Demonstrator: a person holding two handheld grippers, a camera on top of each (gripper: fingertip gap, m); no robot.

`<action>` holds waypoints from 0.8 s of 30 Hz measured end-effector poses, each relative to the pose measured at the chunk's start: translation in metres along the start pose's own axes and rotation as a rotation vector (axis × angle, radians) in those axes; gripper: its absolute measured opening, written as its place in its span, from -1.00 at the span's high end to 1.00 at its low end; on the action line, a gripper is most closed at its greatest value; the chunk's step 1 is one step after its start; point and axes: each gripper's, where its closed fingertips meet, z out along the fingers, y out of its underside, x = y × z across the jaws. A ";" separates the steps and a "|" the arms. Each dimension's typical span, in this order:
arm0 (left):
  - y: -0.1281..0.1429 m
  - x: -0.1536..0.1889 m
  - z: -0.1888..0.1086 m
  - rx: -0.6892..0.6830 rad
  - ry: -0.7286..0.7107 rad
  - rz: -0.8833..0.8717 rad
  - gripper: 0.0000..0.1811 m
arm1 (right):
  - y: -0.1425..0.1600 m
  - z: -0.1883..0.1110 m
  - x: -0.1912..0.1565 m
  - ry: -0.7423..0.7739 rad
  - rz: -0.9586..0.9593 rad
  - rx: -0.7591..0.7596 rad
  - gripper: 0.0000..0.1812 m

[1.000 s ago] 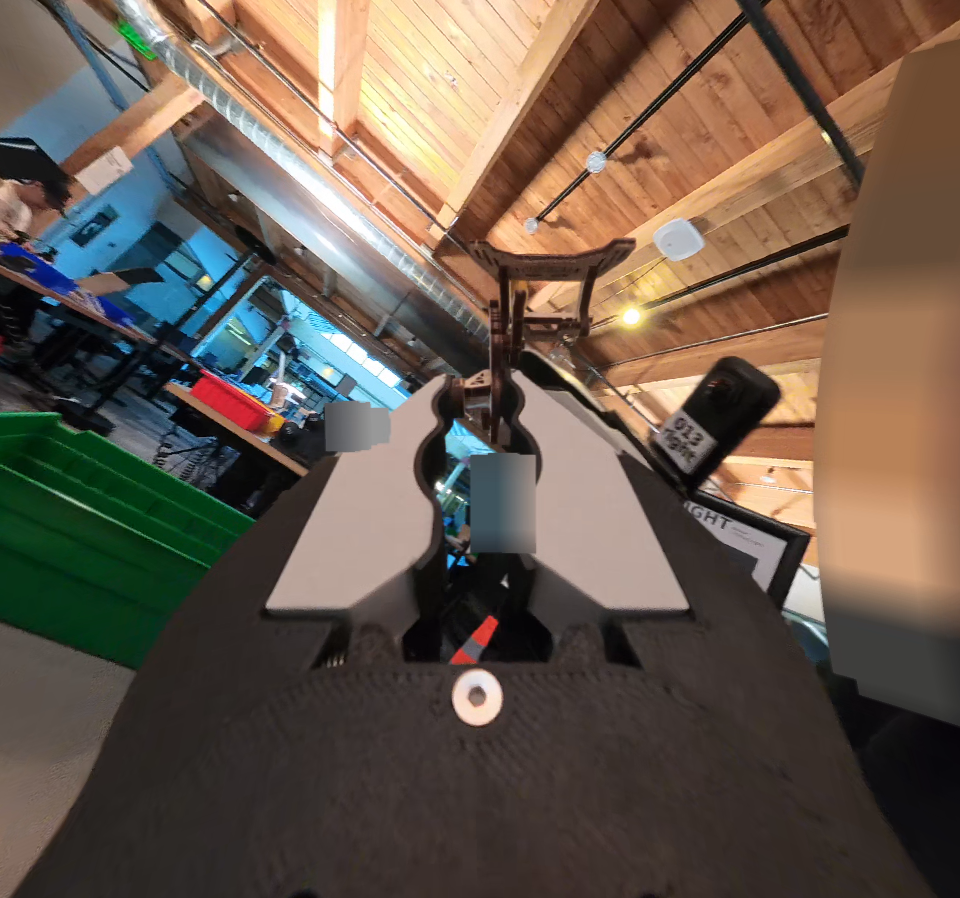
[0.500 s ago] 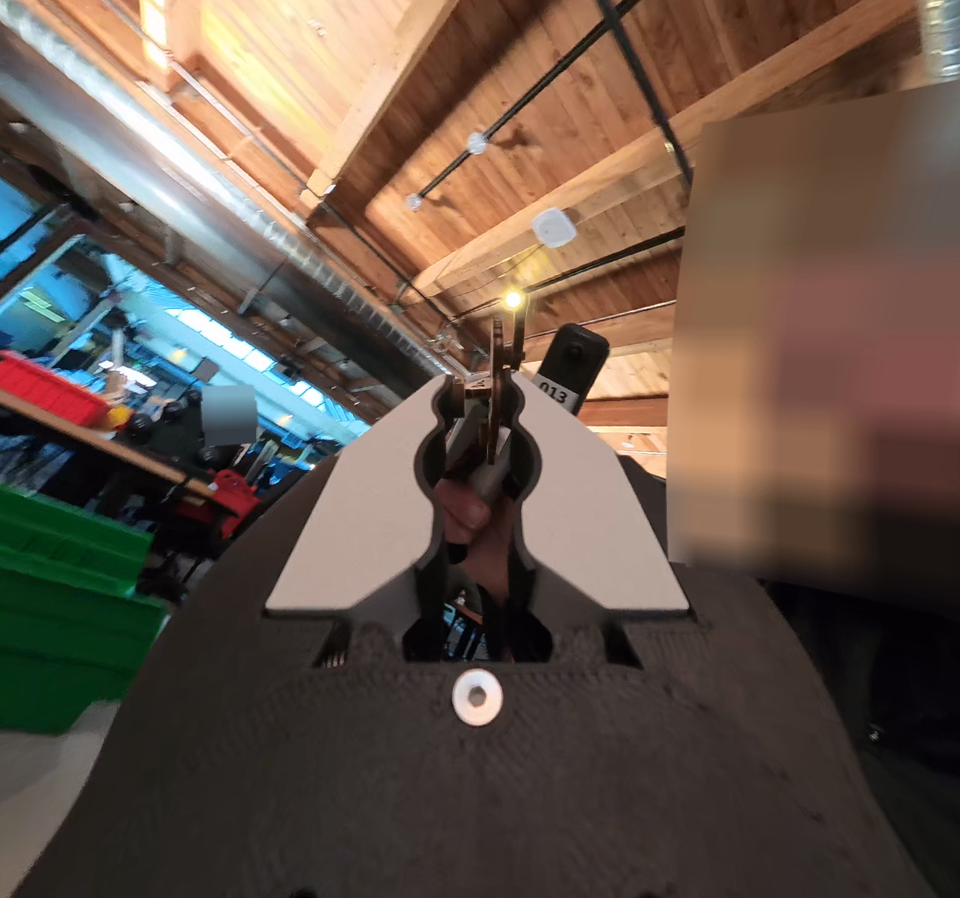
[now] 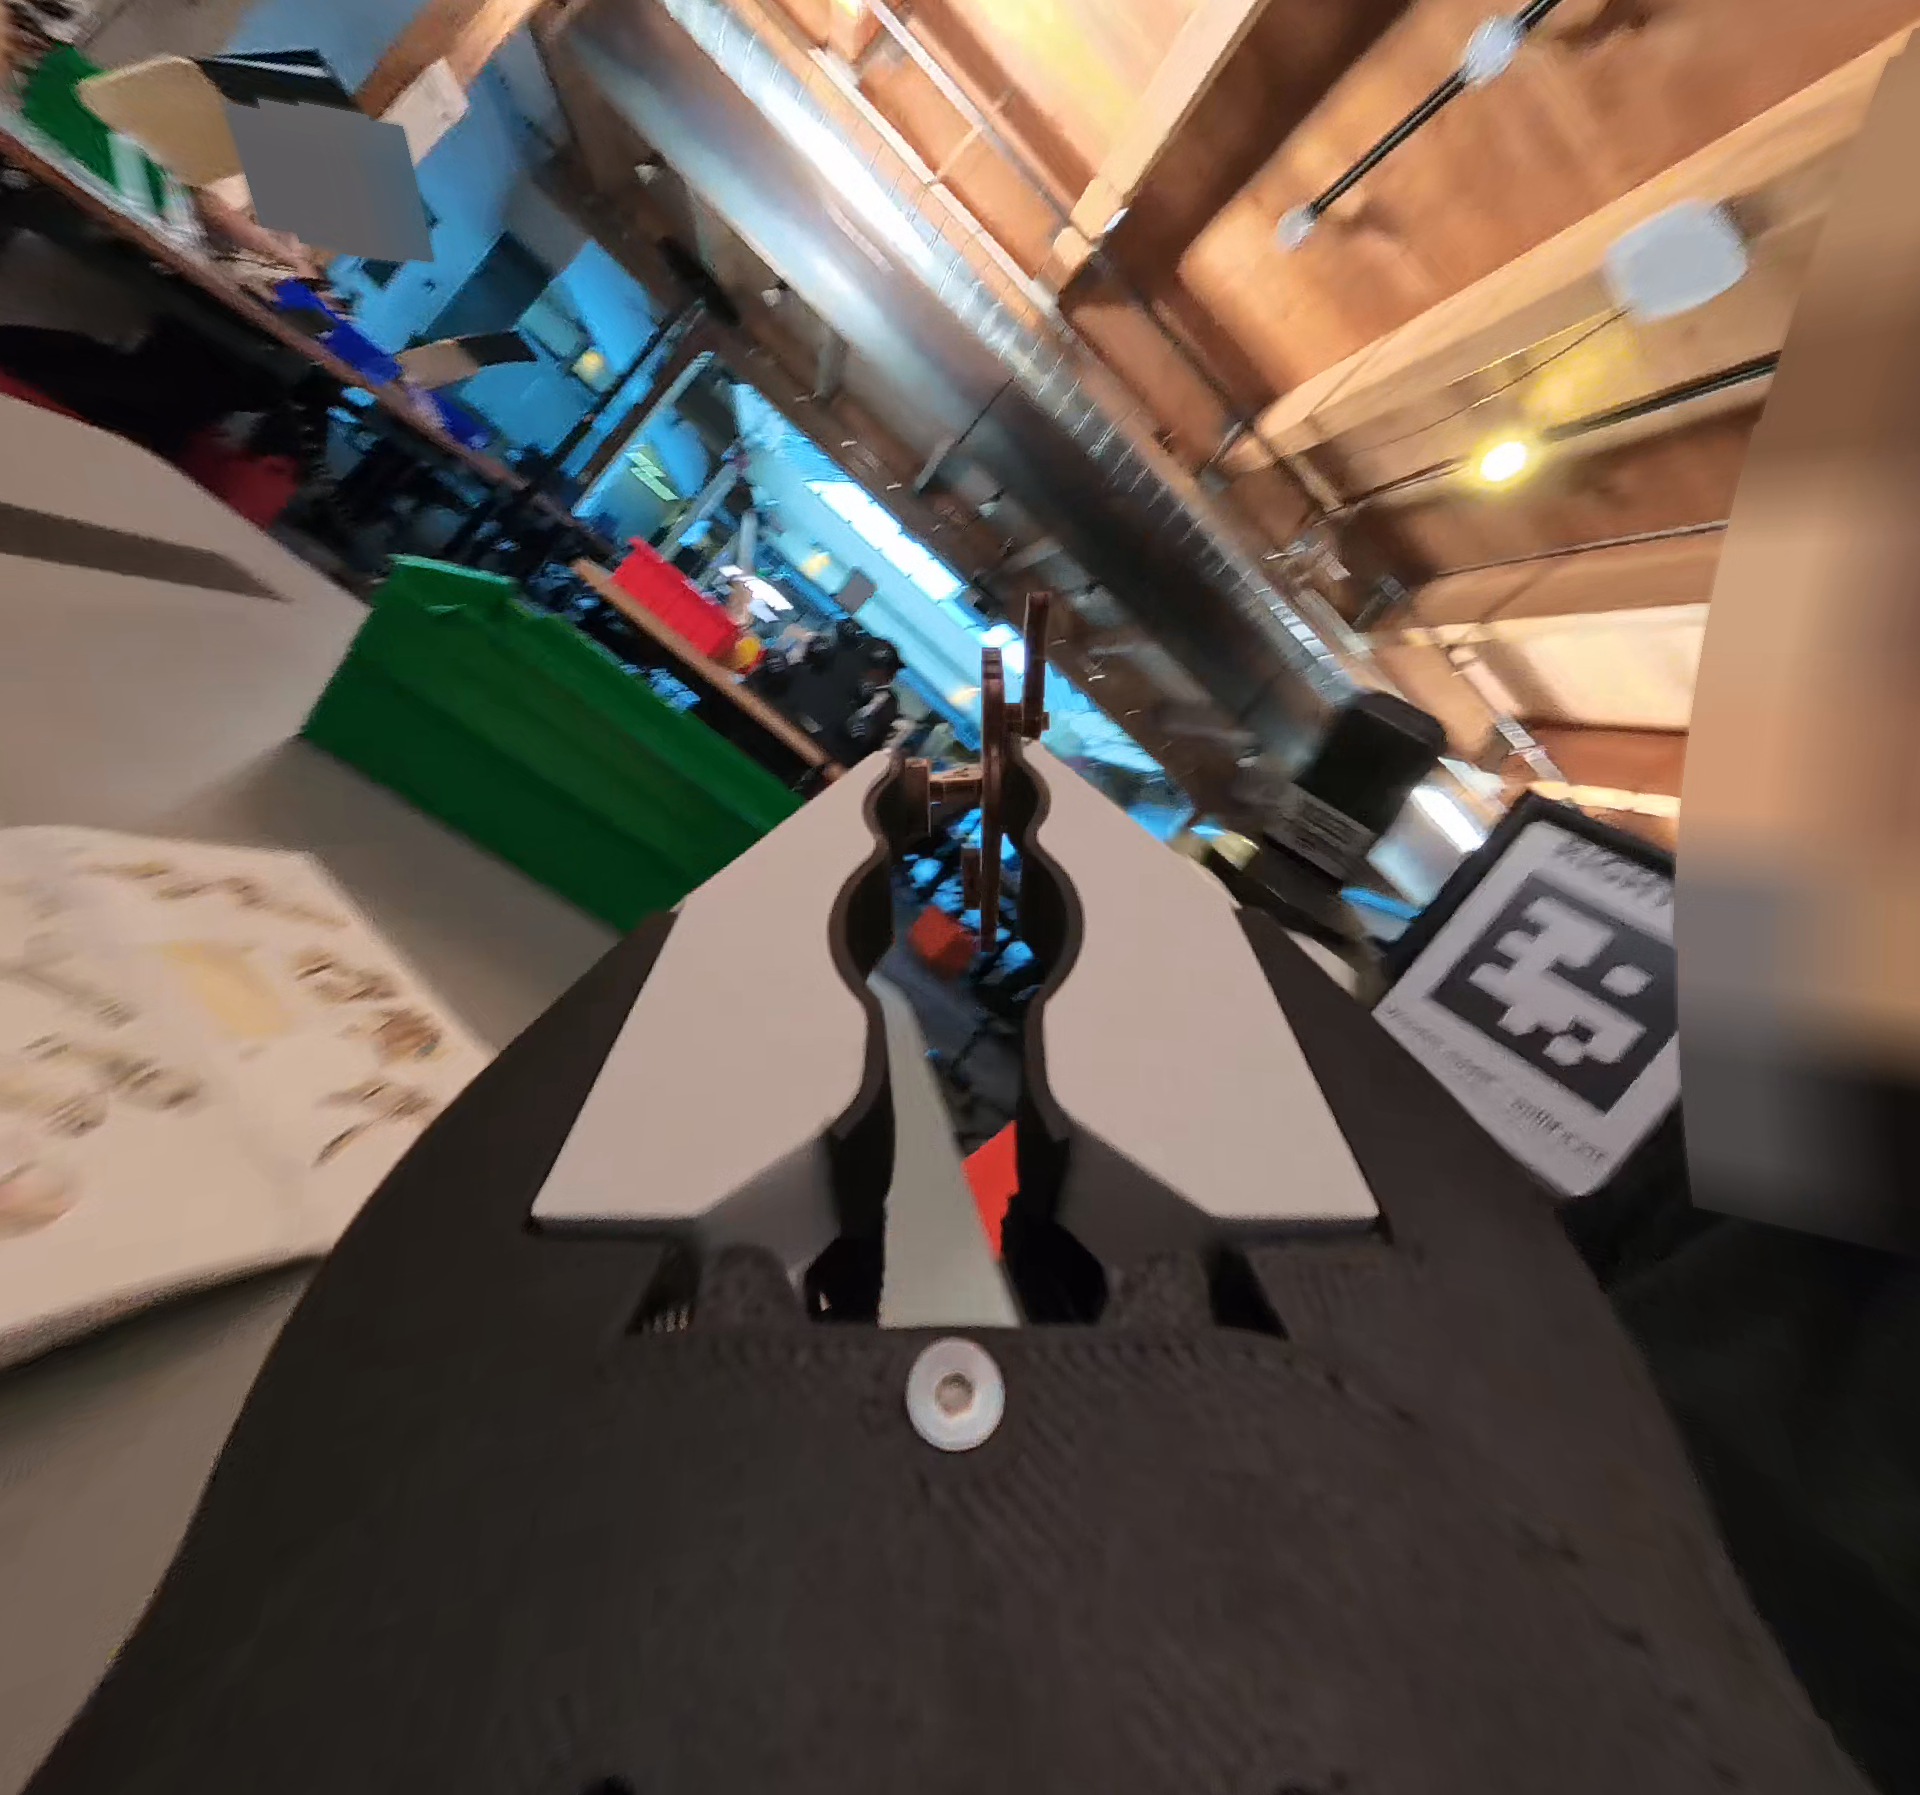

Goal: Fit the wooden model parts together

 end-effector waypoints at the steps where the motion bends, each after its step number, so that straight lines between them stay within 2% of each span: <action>1: 0.001 -0.003 -0.005 -0.001 -0.029 0.018 0.83 | 0.013 0.006 -0.018 -0.052 -0.021 -0.036 0.59; 6: 0.015 -0.011 -0.018 -0.055 -0.098 0.075 0.84 | 0.089 0.044 -0.082 -0.210 0.018 -0.271 0.41; 8: 0.023 -0.013 -0.020 -0.094 -0.136 0.101 0.83 | 0.114 0.052 -0.089 -0.194 -0.032 -0.370 0.29; 10: 0.030 -0.016 -0.020 -0.138 -0.175 0.144 0.83 | 0.127 0.055 -0.097 -0.204 -0.027 -0.424 0.21; 13: 0.040 -0.020 -0.019 -0.184 -0.211 0.164 0.83 | 0.140 0.062 -0.101 -0.175 -0.050 -0.482 0.18; 18: 0.058 -0.029 -0.017 -0.270 -0.262 0.158 0.83 | 0.152 0.072 -0.092 -0.115 -0.133 -0.563 0.55; 19: 0.060 -0.030 -0.017 -0.282 -0.264 0.144 0.83 | 0.152 0.073 -0.093 -0.129 -0.128 -0.556 0.62; 22: 0.074 -0.037 -0.015 -0.356 -0.281 0.087 0.83 | 0.149 0.070 -0.096 -0.181 -0.076 -0.519 0.62; 24: 0.085 -0.040 -0.013 -0.404 -0.281 0.039 0.83 | 0.133 0.061 -0.091 -0.209 0.000 -0.410 0.62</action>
